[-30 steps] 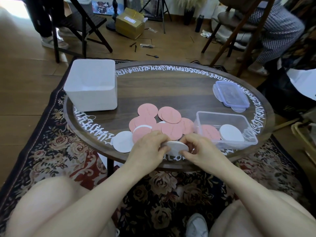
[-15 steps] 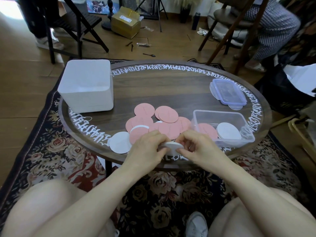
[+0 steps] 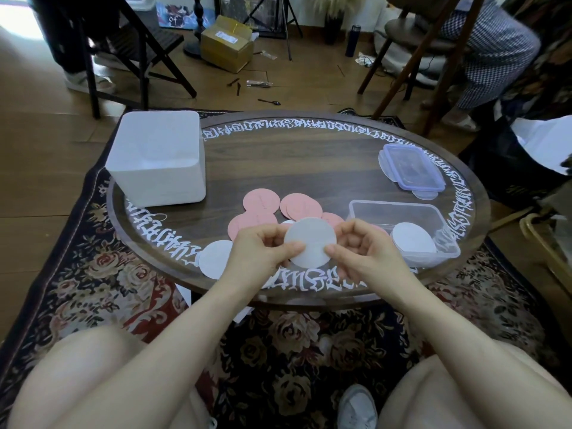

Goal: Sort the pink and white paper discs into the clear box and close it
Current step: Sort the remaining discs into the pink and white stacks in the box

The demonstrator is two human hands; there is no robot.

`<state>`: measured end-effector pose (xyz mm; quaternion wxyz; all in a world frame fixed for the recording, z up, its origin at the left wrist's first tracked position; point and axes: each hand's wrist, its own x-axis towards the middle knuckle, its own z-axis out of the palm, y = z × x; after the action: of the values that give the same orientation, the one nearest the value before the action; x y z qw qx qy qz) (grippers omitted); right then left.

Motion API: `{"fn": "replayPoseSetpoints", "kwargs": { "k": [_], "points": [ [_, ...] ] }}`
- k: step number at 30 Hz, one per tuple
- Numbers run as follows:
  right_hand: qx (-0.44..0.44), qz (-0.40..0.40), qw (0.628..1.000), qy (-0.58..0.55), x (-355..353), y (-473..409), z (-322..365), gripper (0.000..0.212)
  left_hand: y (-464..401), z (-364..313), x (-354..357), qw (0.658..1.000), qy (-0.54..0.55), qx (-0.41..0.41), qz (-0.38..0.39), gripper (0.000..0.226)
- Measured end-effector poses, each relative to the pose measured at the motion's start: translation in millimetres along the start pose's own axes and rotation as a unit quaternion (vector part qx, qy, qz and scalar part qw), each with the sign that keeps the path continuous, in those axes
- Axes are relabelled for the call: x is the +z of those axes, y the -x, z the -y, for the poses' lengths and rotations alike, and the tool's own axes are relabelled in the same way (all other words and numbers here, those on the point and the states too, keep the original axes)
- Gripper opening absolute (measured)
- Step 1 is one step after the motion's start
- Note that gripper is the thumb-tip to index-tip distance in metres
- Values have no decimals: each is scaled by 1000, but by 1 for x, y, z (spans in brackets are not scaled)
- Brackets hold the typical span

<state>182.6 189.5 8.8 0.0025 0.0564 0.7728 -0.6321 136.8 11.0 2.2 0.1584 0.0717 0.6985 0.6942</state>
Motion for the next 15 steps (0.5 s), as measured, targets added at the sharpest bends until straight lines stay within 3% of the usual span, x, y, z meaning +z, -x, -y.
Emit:
{"fn": "replayPoseSetpoints", "kwargs": {
  "k": [3, 6, 9, 11, 15],
  "points": [
    [-2, -21, 1000, -12, -11, -2, 10, 21, -3, 0, -2, 999, -21, 31, 13, 22],
    [-18, -114, 991, 64, -49, -5, 22, 17, -7, 3, -8, 986, -144, 78, -14, 34],
    [21, -213, 962, 167, -102, -4, 19, 15, -9, 6, -17, 913, -385, 119, -58, 31],
    [66, -230, 948, 209, -127, -3, 8, 13, -11, 9, -22, 869, -480, 104, -54, 29],
    [122, -220, 928, 274, -142, -2, -8, 14, -16, 13, -24, 862, -500, 79, -39, 27]
  ]
}}
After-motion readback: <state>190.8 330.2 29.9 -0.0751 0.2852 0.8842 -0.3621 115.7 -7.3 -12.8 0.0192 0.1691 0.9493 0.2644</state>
